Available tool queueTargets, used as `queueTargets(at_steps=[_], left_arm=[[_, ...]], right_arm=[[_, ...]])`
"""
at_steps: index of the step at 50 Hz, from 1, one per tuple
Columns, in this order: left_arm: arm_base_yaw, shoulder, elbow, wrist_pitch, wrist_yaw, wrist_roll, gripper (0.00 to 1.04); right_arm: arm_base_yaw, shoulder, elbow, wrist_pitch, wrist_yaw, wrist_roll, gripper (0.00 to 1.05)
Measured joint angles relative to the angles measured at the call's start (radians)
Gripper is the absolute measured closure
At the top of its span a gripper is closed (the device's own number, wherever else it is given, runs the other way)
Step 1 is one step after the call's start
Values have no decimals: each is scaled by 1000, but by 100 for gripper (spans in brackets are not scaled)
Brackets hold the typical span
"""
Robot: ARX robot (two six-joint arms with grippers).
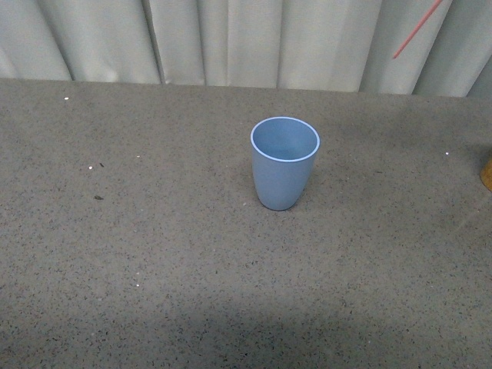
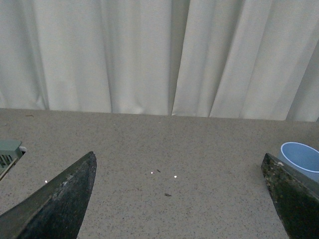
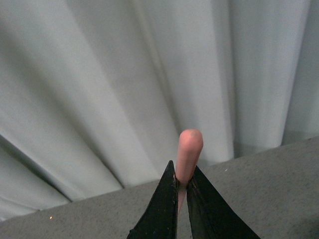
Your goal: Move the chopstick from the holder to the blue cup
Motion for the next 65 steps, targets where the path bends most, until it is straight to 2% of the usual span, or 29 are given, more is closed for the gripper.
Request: queueTargets(at_steps=[18, 35, 52, 65], left_arm=[[0, 0, 0, 0, 0, 0, 7], [0, 0, 0, 0, 0, 0, 7], [0, 0, 0, 0, 0, 0, 7], [0, 0, 0, 0, 0, 0, 7]], right_arm=[[105, 147, 126, 16, -19, 131, 102], [182, 162, 140, 53, -28, 259, 102], [257, 166, 96, 96, -26, 303, 102], [263, 220, 49, 107, -9, 307, 102]])
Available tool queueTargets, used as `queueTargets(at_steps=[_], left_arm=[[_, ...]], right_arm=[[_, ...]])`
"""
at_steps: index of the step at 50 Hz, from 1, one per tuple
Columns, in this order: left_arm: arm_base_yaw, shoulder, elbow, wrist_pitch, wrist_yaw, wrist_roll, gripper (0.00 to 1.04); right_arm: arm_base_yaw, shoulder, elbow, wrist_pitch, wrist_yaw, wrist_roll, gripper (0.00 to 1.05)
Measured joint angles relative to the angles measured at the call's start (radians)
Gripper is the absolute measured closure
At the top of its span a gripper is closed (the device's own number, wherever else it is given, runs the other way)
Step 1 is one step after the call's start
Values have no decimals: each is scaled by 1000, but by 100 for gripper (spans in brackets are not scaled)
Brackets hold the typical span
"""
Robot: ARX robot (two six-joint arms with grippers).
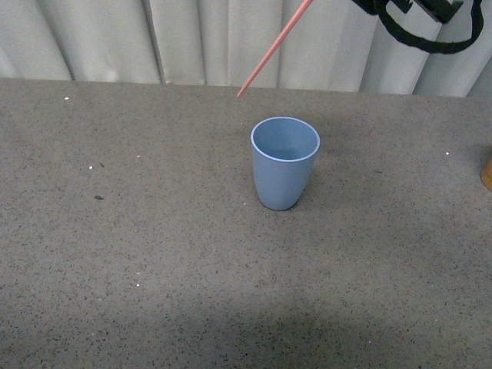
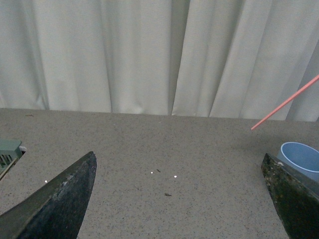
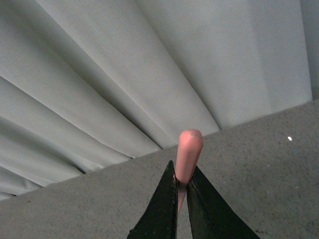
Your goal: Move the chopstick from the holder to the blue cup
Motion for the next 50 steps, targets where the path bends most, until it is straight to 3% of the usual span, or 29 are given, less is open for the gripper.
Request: queueTargets(at_steps=[26, 50], left_arm=[[0, 0, 0, 0, 0, 0, 7], [0, 0, 0, 0, 0, 0, 7]], right_arm=[[3, -24, -26, 12, 2, 5, 102], [13, -193, -195, 72, 24, 14, 102]])
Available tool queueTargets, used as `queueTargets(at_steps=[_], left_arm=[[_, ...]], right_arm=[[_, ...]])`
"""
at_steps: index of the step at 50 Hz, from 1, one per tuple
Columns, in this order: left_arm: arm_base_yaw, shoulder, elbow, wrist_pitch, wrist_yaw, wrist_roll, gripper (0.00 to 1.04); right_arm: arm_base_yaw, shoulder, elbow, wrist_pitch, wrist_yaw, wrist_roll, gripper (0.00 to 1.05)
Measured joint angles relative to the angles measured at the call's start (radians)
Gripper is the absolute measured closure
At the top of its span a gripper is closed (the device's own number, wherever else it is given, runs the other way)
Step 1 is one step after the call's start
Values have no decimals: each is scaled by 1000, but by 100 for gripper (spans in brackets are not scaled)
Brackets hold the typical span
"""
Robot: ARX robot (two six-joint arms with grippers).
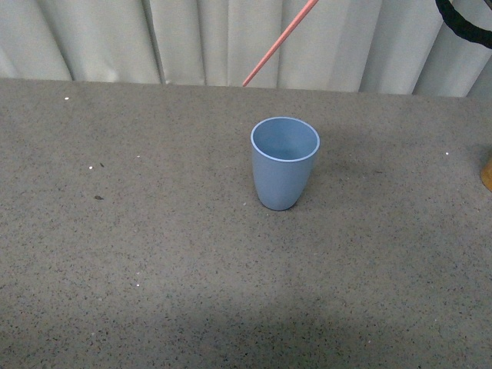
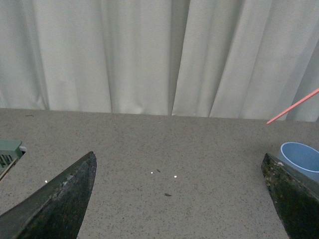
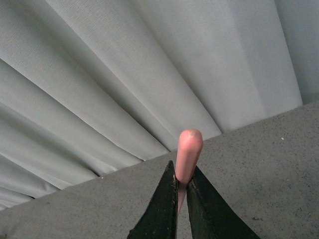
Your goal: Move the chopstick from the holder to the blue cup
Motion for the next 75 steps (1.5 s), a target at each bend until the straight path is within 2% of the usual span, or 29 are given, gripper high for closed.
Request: queueTargets(at_steps=[18, 52, 75], left_arm=[[0, 0, 0, 0, 0, 0, 7], [0, 0, 0, 0, 0, 0, 7], [0, 0, 0, 0, 0, 0, 7]], right_arm=[[-5, -18, -74, 22, 11, 15, 102], [-28, 36, -73, 26, 0, 26, 102], [-6, -97, -75, 1, 23, 10, 102]])
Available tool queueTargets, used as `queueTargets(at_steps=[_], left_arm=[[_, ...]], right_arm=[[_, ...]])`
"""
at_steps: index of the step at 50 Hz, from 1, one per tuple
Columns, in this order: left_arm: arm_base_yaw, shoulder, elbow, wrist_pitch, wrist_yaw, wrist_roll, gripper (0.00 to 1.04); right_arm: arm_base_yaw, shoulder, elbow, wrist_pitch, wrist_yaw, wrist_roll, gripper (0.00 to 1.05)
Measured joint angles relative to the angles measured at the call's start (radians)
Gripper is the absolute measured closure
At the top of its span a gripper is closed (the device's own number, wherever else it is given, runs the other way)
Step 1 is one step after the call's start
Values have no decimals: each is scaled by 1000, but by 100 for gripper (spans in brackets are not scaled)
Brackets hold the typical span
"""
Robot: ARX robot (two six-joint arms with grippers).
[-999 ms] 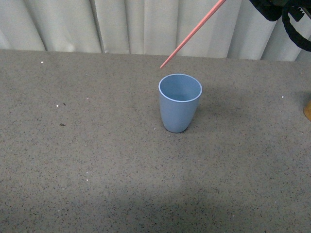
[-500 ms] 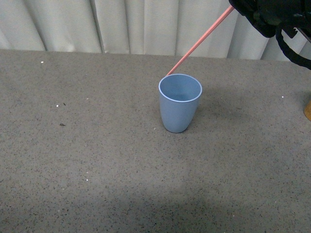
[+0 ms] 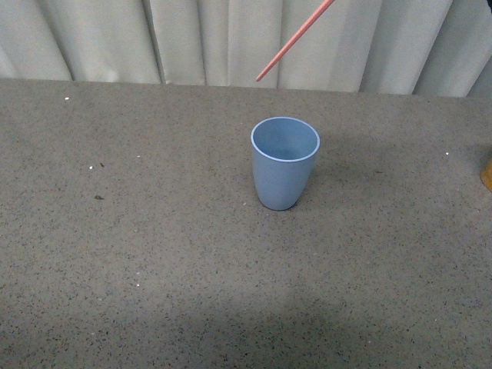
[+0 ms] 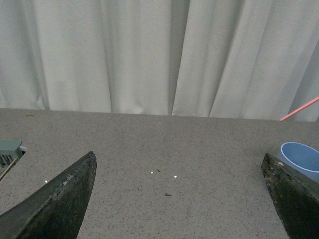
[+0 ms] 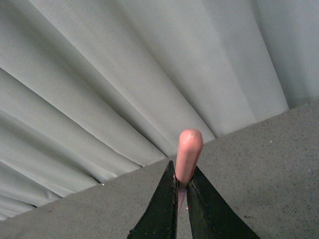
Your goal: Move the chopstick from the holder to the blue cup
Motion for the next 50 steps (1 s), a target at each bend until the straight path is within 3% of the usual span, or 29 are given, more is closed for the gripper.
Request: queueTargets(at_steps=[50], left_arm=[[0, 0, 0, 0, 0, 0, 7]], right_arm=[[-2, -106, -179, 15, 22, 16, 102]])
